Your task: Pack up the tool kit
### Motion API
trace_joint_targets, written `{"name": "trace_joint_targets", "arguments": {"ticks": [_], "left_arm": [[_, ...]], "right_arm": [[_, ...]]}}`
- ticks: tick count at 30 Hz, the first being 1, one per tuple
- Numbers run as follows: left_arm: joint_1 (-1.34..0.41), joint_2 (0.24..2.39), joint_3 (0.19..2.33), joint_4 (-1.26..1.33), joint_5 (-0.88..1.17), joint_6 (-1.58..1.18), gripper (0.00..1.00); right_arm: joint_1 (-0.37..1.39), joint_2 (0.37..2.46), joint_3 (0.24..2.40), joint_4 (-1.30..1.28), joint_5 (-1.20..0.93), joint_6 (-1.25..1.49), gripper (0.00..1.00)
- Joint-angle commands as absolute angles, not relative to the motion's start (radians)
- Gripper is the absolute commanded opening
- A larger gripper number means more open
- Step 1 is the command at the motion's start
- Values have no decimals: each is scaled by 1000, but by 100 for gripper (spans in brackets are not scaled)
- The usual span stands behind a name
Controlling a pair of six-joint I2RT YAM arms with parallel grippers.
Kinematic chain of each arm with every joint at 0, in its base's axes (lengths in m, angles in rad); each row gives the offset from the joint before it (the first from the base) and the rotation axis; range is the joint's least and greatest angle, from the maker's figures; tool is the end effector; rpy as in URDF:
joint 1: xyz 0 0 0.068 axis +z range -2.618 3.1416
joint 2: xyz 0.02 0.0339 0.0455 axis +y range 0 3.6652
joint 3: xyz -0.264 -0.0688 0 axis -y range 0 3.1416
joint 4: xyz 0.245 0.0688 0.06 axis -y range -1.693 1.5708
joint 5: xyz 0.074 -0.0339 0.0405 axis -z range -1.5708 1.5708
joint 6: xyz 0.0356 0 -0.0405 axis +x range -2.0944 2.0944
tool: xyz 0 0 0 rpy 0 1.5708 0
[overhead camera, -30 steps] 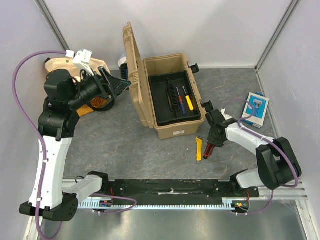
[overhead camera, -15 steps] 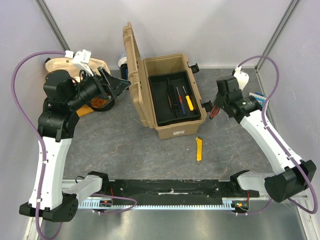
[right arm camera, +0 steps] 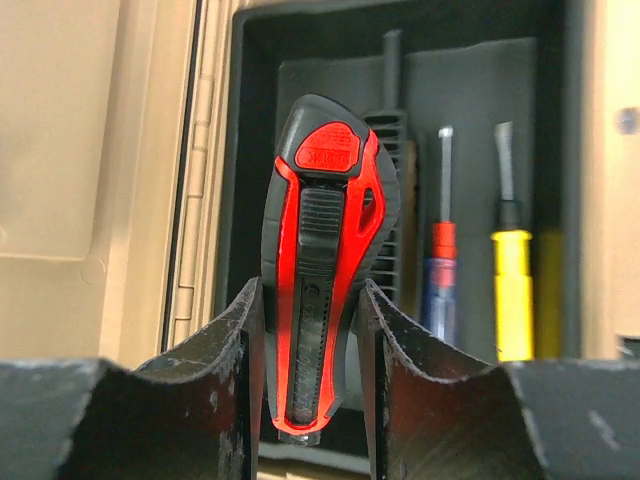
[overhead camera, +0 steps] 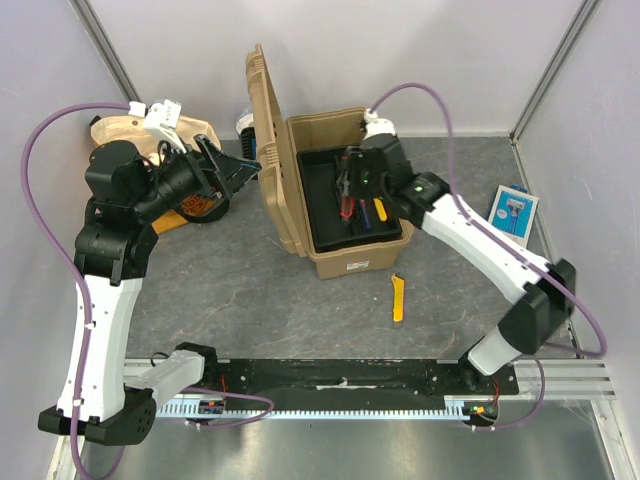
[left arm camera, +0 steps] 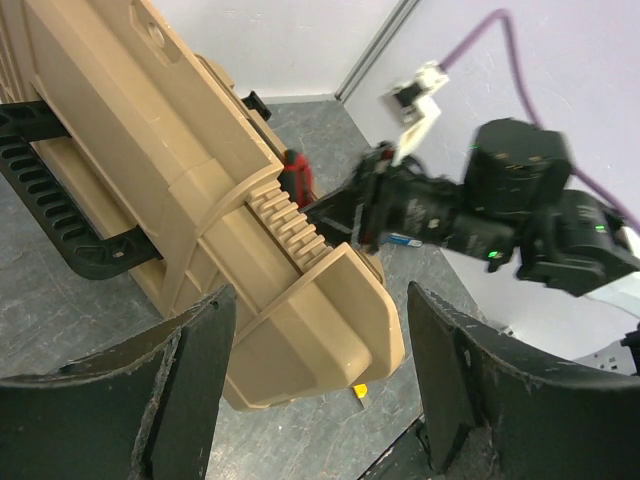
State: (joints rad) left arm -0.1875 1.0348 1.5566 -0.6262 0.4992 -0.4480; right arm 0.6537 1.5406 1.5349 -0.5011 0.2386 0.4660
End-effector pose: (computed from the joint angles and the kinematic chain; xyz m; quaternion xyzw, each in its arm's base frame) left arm 0.1662 -0.0489 0.5036 0.0704 0.7354 -0.3770 0.5587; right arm 0.2848 0.2076 0.3833 -0.0201 0.8576 0.1806 0.4812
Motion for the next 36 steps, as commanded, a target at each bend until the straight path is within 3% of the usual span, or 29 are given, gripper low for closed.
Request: {"name": "trace_joint_targets", "arguments": {"ticks": [1,14,18,29,36], "left_arm": [[-189,1020,1559,-604,491,-453,75],[-189,1025,1562,-611,476,-442,75],[-189,1028,1566,-615,469,-436,75],[-189,1022,1571,-627,448,-431,75],[-189,1014,1575,-627,442,-426,75]], "right_arm": [[704,1630,1612,-399,189,402,13],[742,1839,1684,-396,170,397,16],[742,1871,1684,-410,201,410,24],[742,1882,1712,-419,163,485,59],[736,1829,1772,-471,173,486,61]]}}
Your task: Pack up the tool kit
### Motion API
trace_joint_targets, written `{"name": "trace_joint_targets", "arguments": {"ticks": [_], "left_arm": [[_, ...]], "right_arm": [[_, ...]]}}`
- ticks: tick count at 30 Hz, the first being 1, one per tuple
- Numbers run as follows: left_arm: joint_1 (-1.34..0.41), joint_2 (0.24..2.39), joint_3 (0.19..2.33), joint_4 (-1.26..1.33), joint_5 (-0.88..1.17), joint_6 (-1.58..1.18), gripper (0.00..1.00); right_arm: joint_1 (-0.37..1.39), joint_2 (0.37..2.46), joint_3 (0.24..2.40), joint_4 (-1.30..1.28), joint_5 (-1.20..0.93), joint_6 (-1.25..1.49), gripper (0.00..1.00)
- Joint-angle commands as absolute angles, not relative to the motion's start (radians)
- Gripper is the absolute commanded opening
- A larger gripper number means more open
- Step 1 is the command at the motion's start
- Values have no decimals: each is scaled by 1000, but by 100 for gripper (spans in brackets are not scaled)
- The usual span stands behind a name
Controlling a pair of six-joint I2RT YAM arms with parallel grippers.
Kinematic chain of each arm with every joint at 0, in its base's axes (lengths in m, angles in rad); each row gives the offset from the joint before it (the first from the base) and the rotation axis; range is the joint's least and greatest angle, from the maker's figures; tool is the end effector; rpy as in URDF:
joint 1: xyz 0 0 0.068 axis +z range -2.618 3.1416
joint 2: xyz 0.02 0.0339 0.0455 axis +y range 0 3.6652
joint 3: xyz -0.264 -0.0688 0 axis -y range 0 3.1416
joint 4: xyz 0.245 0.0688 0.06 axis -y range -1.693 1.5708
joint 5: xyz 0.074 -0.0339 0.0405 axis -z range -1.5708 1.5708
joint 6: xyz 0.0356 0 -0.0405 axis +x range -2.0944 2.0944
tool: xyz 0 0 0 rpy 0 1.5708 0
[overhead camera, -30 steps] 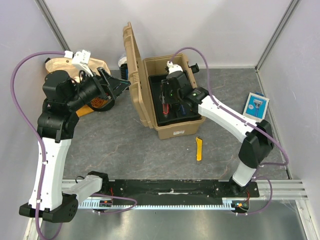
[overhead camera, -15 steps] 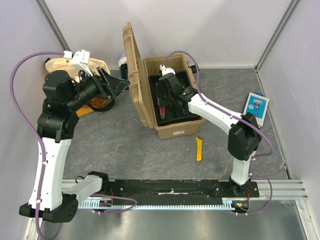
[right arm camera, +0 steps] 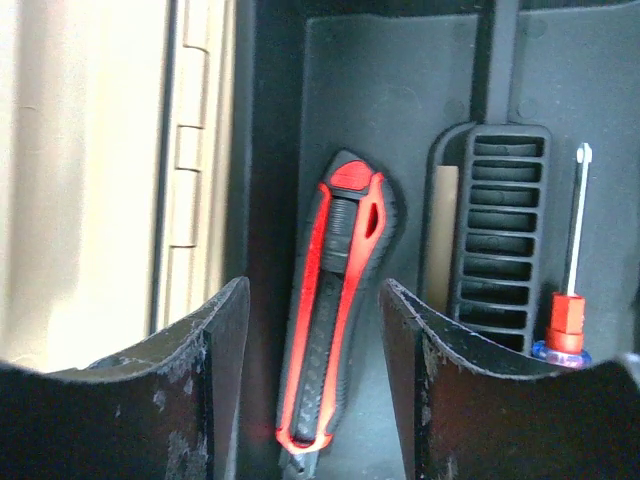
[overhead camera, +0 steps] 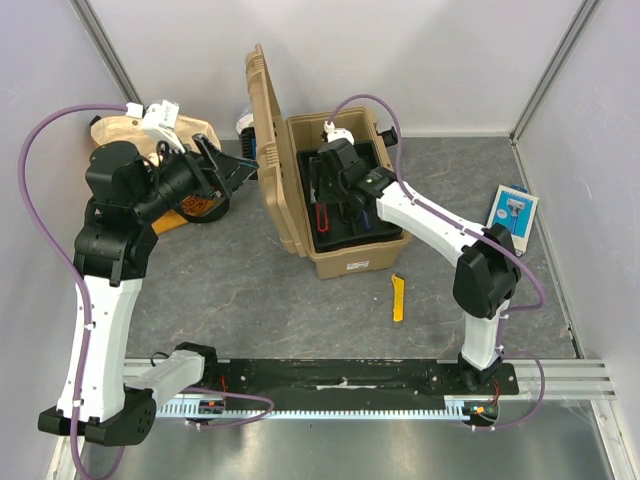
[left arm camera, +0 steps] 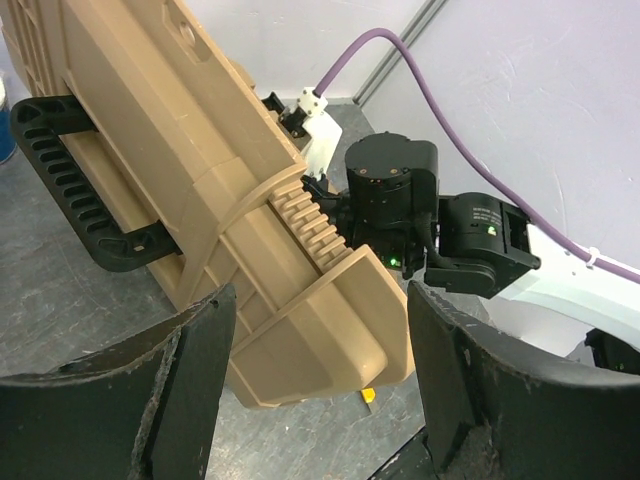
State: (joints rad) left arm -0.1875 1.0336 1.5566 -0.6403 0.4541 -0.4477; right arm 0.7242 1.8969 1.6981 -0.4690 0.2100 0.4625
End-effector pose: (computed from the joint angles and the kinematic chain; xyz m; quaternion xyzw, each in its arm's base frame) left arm 0.1665 -0.0475 0.5023 0.0538 0.7414 -0.3620 0.5625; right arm 0.3360 0.2873 0.3066 -0.0714 0.8932 0.1644 0.4125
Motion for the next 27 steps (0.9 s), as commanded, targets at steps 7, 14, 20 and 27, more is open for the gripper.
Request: {"name": "trace_joint_targets", "arguments": {"ticks": [7,14,20,27], "left_arm": [[-187,1032,1581,-627,456,-431,75],[-189,1049,1562,-586,492,-465,75],[-189,1080,1552,-555,534,-495,75],[-189,1091,1545,-551,531,-494,75]], "right_arm": [[726,1628,1718,-607,192,454,62],[726,1376,1533,-880,86,255,83],[726,1255,1321,-1019,192,375,90],[727,1167,1024,-911,267,604,83]]}}
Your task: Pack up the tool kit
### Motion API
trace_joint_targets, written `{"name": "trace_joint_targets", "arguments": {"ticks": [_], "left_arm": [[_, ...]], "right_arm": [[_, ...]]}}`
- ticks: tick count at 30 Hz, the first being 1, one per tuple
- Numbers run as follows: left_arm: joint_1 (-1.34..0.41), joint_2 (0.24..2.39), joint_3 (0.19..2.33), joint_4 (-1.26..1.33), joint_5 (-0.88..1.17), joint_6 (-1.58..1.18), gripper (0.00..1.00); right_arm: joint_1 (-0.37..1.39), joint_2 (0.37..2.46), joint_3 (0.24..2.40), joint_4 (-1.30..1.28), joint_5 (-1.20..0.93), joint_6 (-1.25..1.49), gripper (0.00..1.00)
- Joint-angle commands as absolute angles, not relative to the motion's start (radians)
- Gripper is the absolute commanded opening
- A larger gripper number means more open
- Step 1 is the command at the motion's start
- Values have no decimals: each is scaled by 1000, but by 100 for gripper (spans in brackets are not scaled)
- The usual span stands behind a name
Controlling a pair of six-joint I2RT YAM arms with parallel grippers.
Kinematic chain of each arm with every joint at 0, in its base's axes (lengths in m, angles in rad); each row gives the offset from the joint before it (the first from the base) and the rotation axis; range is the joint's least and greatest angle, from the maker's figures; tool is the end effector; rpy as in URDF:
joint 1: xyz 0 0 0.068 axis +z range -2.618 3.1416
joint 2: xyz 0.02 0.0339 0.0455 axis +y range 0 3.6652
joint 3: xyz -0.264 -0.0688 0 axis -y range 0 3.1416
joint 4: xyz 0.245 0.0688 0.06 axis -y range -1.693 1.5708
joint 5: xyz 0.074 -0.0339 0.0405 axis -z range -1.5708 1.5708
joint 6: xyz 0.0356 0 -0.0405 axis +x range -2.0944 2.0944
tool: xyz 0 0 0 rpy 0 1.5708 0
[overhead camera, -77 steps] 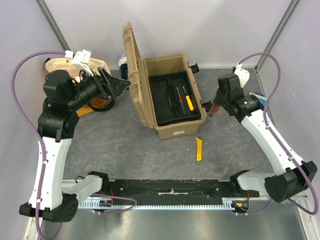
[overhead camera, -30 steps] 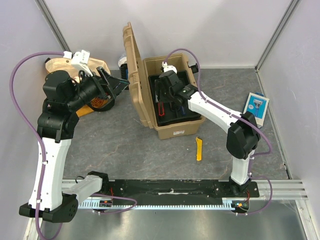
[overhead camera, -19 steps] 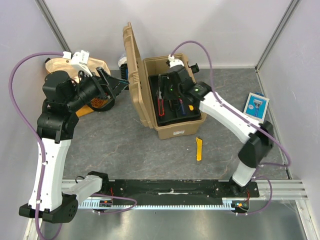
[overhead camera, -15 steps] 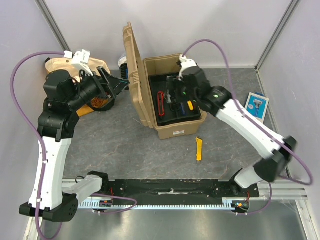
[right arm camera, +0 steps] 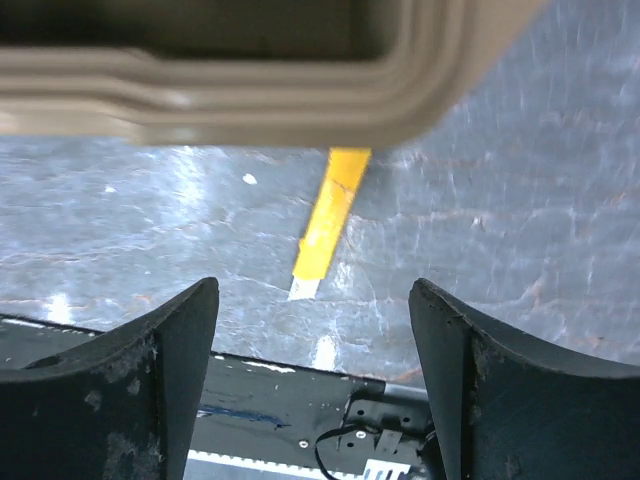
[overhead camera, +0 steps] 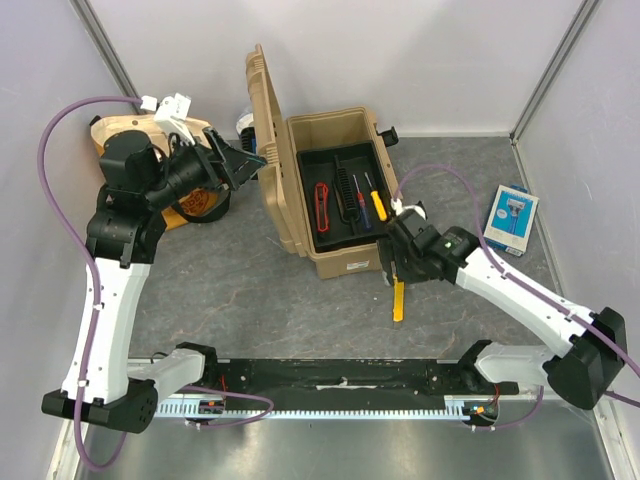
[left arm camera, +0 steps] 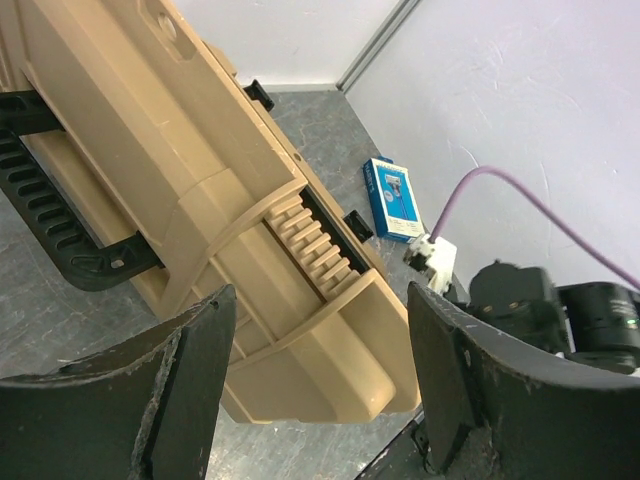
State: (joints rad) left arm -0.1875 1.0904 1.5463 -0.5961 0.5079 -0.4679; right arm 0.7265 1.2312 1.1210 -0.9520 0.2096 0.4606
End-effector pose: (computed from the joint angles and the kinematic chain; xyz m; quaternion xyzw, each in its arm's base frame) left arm 0.1890 -0.0535 0.4947 0.0610 0.7465 -0.3839 0.5400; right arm 0.1807 0.1507 0.3001 -0.1015 0.9575 0.0560 0.2640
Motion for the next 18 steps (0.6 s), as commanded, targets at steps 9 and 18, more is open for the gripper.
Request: {"name": "trace_joint_targets", "arguments": {"ticks": [9,18], "left_arm": [[-189,1101,1555,-551,518,-499,75],[-189,1118,1575,-557,517,-500,75]], "right_arm": [[729,1186,710,-640,370,787,69],[729,1330,670,-452,325,770,58]]}}
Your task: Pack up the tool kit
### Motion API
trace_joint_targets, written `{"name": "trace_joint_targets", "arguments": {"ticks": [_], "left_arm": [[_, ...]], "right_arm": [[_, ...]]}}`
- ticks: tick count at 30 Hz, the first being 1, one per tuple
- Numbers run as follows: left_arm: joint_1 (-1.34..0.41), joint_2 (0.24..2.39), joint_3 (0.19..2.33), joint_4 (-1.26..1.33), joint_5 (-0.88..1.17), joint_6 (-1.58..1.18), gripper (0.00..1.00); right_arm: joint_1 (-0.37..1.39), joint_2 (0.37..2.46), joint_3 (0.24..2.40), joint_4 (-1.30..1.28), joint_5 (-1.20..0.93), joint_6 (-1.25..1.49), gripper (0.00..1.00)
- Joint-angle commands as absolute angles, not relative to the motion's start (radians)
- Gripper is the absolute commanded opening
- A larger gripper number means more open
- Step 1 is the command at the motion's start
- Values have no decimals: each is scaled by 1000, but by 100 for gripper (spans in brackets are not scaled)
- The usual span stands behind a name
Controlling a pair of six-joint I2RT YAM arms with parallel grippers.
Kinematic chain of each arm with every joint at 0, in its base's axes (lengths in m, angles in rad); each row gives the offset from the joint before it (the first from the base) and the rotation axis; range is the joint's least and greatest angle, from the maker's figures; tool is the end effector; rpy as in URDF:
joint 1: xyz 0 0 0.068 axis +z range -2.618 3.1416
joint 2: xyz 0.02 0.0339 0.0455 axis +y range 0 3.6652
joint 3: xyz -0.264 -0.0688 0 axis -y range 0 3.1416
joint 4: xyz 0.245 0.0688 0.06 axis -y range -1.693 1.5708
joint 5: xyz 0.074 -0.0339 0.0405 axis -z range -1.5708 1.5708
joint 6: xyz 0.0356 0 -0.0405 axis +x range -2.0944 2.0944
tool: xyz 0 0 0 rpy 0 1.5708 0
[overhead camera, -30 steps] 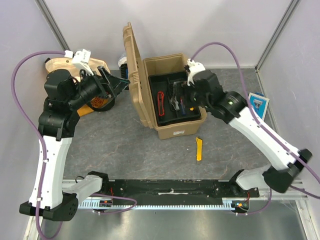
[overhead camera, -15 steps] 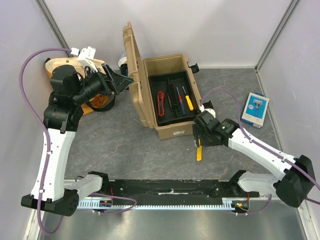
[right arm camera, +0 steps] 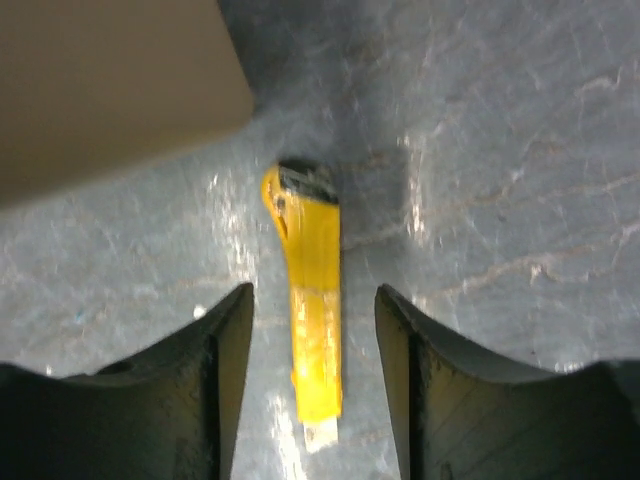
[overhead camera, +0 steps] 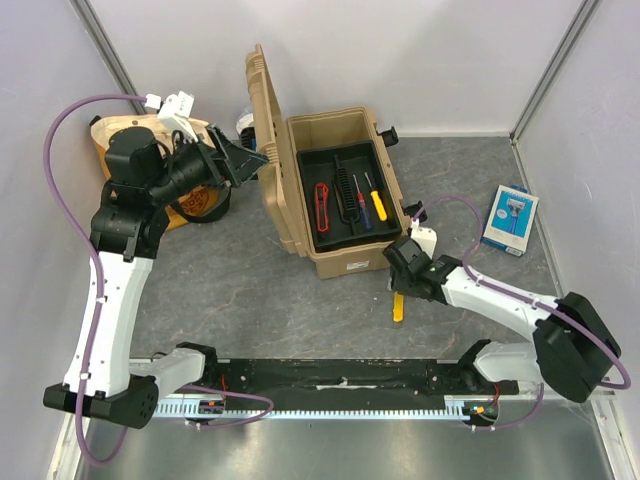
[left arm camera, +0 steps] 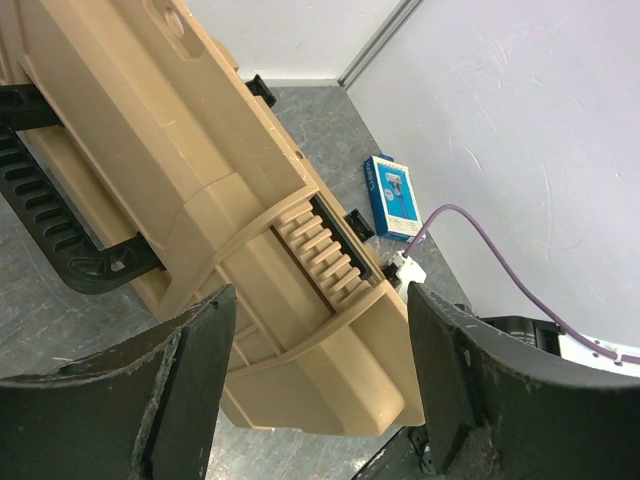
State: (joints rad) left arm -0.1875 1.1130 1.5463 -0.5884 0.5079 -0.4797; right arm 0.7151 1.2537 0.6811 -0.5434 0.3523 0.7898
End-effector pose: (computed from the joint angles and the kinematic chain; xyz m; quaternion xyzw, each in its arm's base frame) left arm 0.1975 -0.0551 0.4914 0.0546 0.7513 -0.3864 0.5321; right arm 0.1767 0.1371 0.1855 0.0753 0.9570 0.0271 0.2787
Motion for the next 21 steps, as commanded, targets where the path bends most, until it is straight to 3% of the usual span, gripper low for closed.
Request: {"name": "trace_joint_targets", "arguments": {"ticks": [1,9,14,21], "left_arm": [[-189,1120,1575,-558,517,-500,75],[-189,1115,1578,-566,509,-497,75],[-189,1115,1578,-565,509,-499,75],[-189,1114,1577,-565,512,-497,75]], "right_arm": [[729,1345,672,-454,328,772,57],[735,1342,597,-431,336,834,51],[750,1224,552,-390,357,819,60],[750,1120,563,-388,388,793,64]]}}
